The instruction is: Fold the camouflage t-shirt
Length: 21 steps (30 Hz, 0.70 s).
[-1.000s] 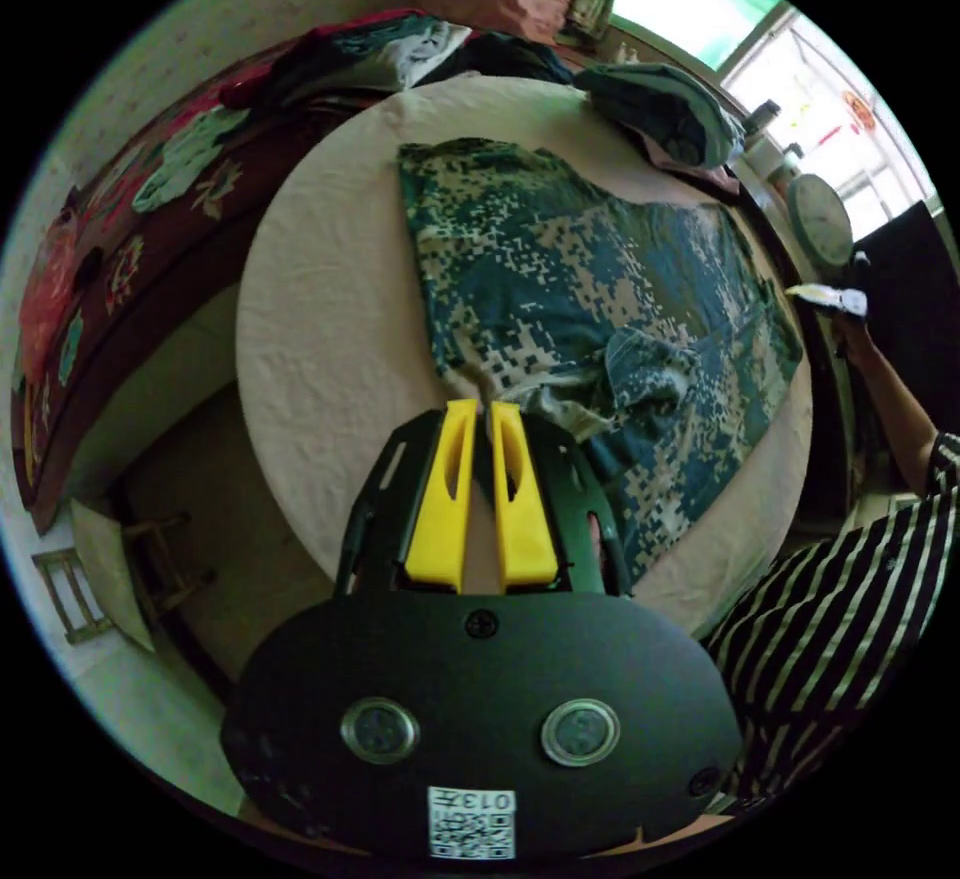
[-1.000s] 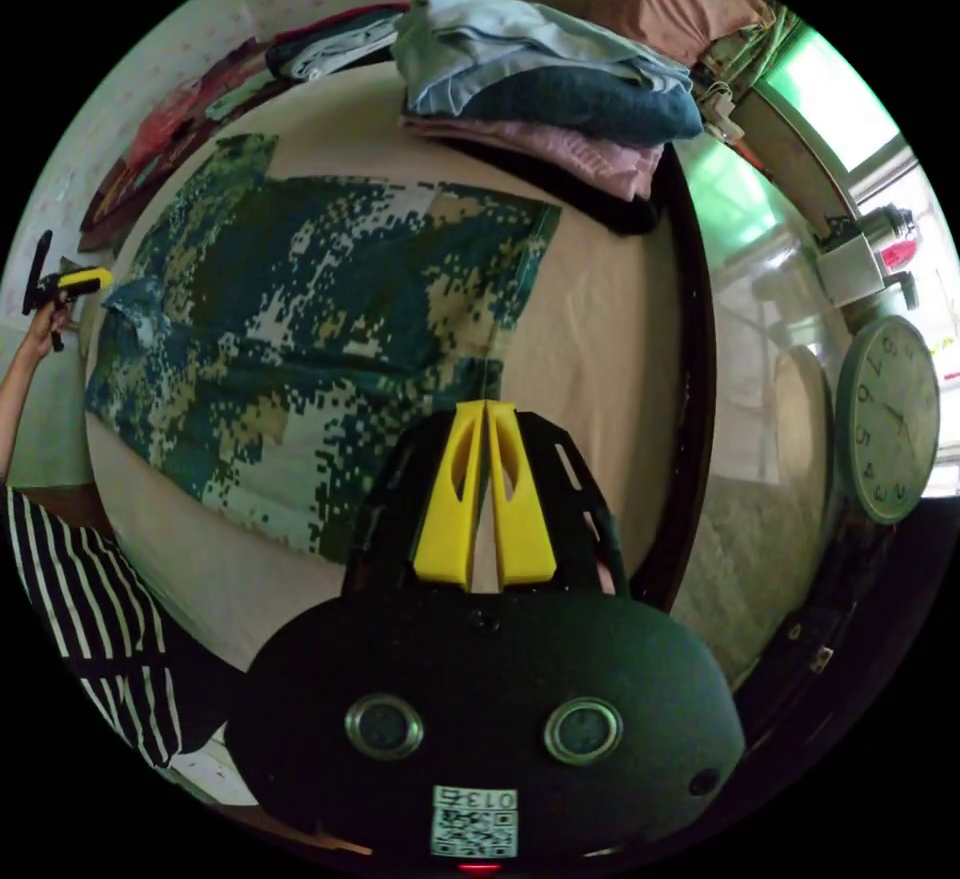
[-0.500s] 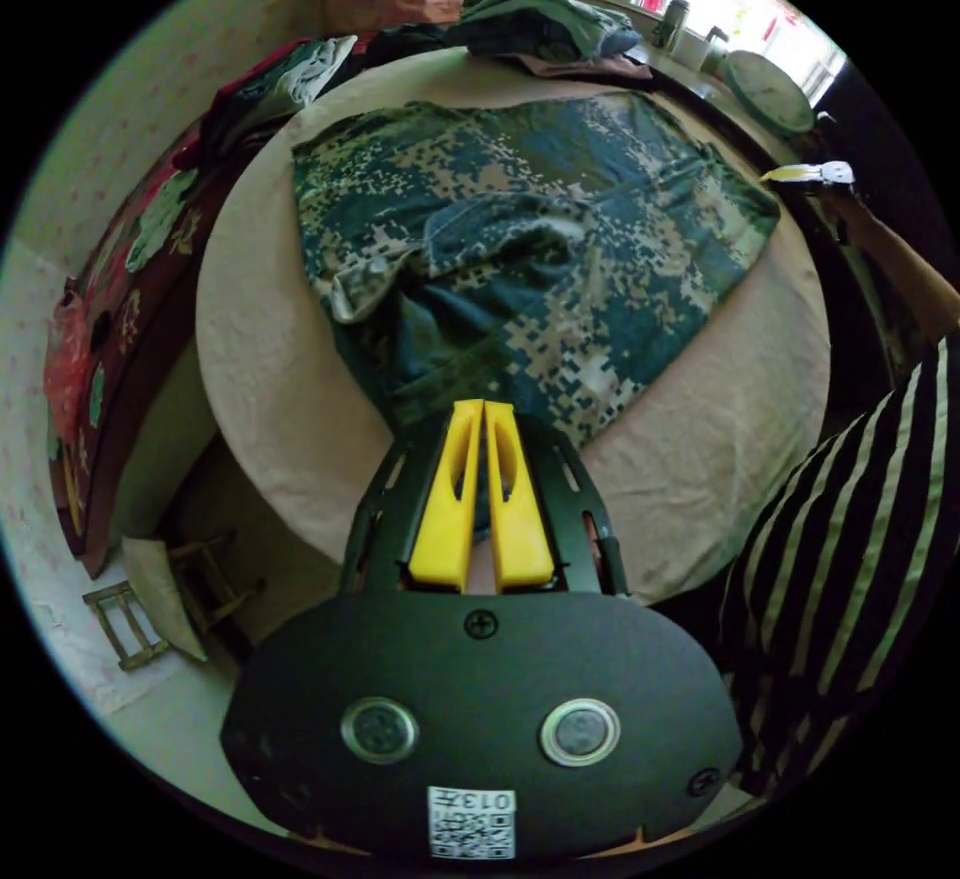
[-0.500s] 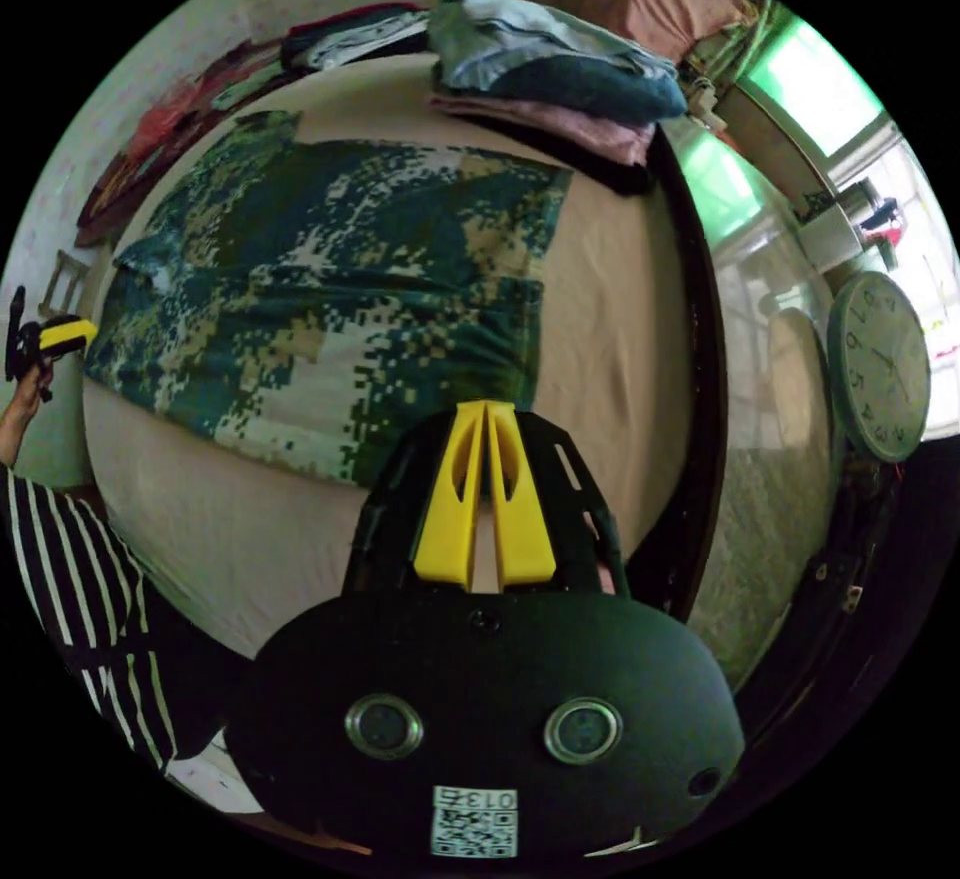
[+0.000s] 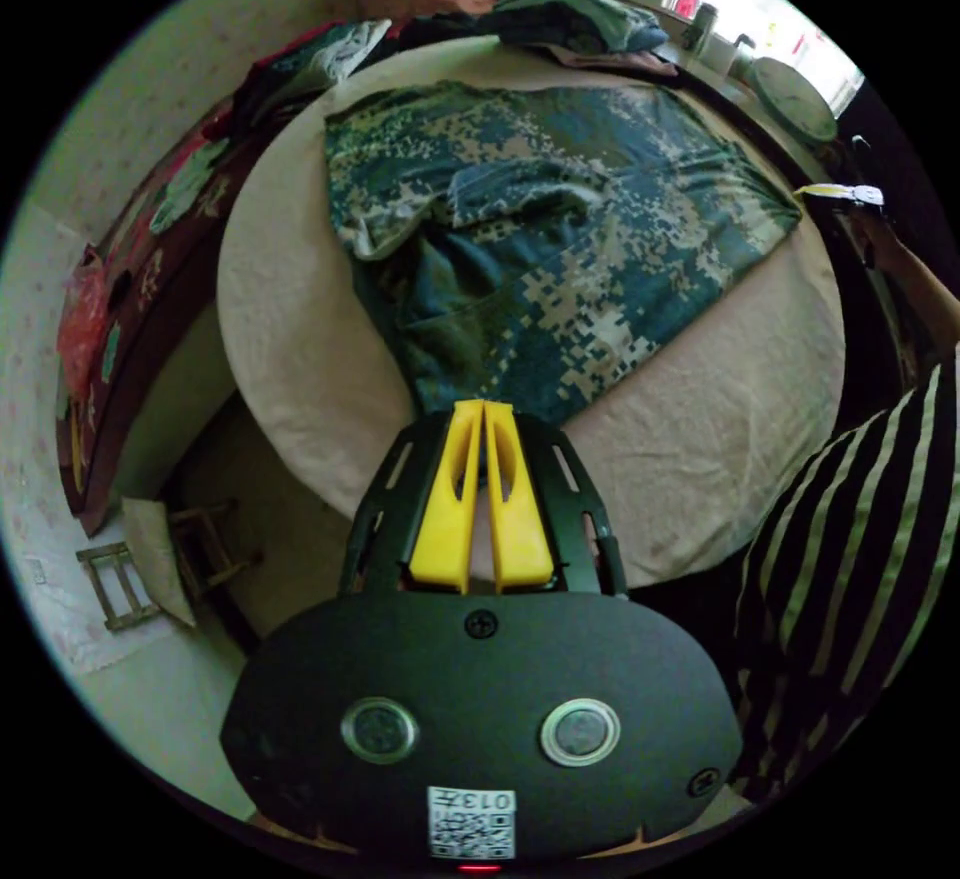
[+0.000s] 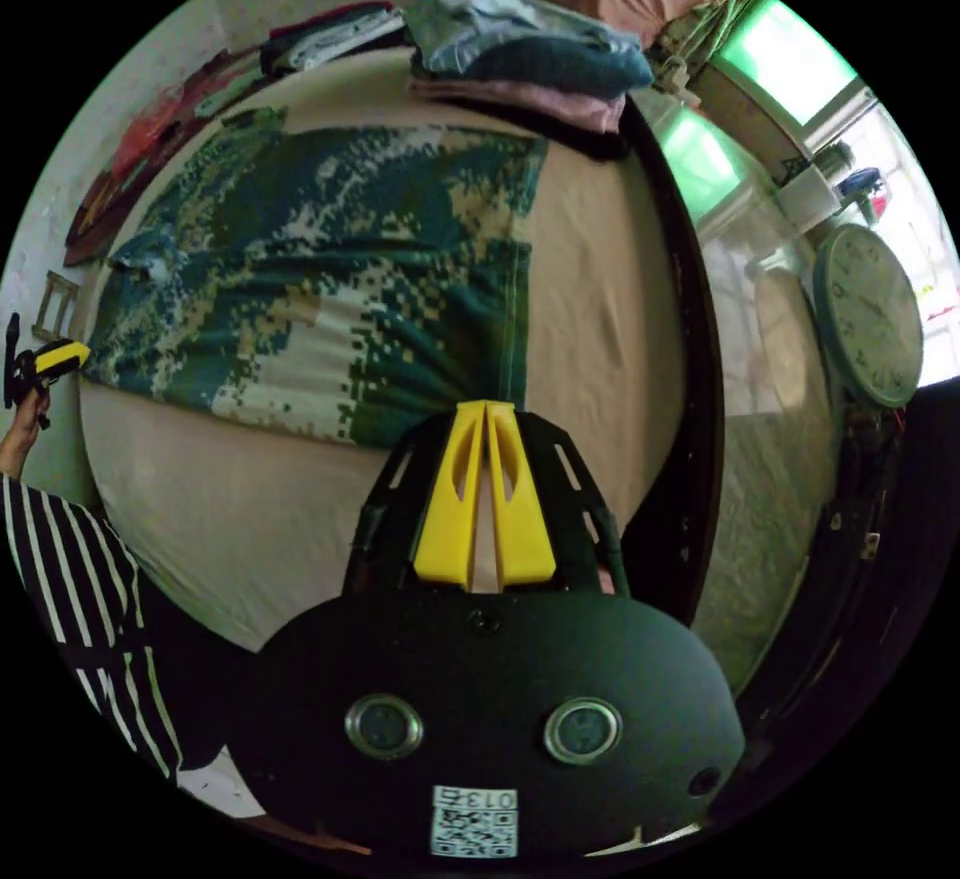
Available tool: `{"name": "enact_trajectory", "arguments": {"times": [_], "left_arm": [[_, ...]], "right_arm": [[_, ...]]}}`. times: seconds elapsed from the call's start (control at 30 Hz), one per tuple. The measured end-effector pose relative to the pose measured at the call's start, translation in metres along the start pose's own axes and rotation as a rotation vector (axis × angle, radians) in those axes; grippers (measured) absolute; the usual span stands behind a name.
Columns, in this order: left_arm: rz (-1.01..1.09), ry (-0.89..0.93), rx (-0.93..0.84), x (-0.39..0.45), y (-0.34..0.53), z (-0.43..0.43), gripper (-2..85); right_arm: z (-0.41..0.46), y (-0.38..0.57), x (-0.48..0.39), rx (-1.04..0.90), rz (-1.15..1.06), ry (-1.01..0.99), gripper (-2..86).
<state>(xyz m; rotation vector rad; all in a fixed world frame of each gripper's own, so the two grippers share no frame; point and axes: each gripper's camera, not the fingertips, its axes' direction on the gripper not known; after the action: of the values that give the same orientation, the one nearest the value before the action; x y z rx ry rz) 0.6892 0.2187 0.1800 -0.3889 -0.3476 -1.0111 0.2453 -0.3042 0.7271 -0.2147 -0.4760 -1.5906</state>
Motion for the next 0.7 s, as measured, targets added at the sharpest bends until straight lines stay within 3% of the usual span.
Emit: {"name": "enact_trajectory", "arguments": {"times": [0.13, 0.37, 0.47, 0.7], "left_arm": [[-0.012, -0.029, -0.121, 0.003, 0.006, 0.024, -0.3], [-0.097, 0.038, -0.072, -0.006, 0.036, 0.018, -0.3], [-0.142, -0.007, 0.022, -0.012, 0.043, -0.001, -0.3], [-0.079, 0.002, 0.117, -0.015, 0.011, -0.006, -0.2]], "right_arm": [[0.006, -0.011, -0.044, -0.026, -0.07, 0.011, -0.1], [0.013, -0.013, -0.055, -0.155, -0.051, 0.056, 0.0], [-0.019, -0.041, -0.091, -0.007, -0.159, 0.058, 0.1], [-0.054, -0.148, -0.274, 0.2, -0.667, -0.305, 1.9]]}}
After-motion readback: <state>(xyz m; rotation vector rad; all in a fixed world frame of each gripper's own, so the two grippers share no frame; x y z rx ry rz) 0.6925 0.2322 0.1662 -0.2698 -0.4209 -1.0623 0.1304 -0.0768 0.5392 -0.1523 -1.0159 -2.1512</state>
